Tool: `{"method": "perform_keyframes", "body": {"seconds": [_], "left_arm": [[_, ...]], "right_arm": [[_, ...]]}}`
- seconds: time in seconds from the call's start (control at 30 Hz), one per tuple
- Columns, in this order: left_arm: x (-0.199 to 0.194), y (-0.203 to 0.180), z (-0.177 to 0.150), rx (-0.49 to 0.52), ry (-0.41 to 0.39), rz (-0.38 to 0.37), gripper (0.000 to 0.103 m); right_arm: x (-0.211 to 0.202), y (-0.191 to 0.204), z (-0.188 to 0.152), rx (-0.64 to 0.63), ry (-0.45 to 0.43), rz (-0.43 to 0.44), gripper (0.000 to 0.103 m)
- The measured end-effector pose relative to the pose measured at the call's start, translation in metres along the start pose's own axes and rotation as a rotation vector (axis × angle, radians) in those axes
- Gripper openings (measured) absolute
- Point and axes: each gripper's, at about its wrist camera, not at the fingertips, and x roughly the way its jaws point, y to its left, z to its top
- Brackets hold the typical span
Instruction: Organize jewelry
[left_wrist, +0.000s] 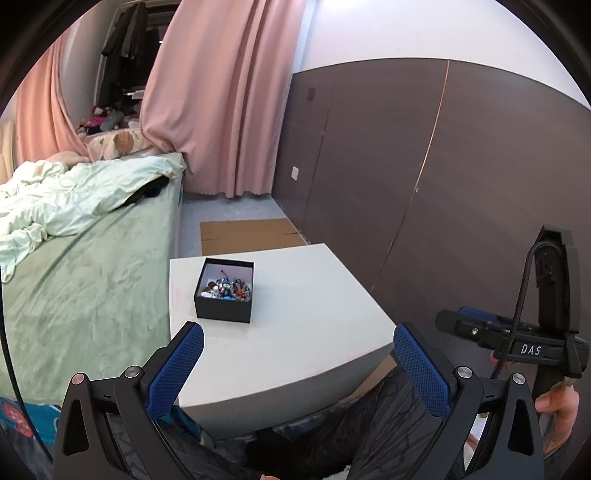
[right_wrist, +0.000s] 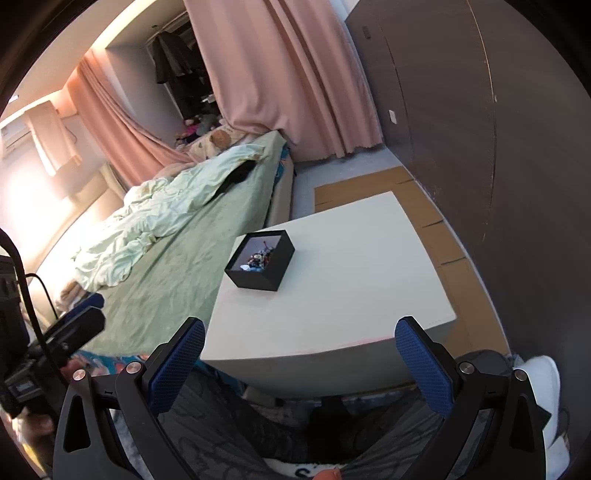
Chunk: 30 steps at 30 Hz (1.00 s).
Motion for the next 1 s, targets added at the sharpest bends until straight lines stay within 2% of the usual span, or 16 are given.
{"method": "perform_keyframes", "body": {"seconds": [0.3, 1.0], "left_arm": [[0.0, 0.0, -0.003, -0.001, 0.027, 0.026, 0.103], [-0.006, -0.005, -0.01, 0.015, 0.013, 0.036, 0.103]], "right_arm": [[-0.001, -0.004, -0.005, 0.009, -0.005, 0.011, 0.103], [-0.004, -0.002, -0.009, -0.007, -0.042, 0.023, 0.103]]}}
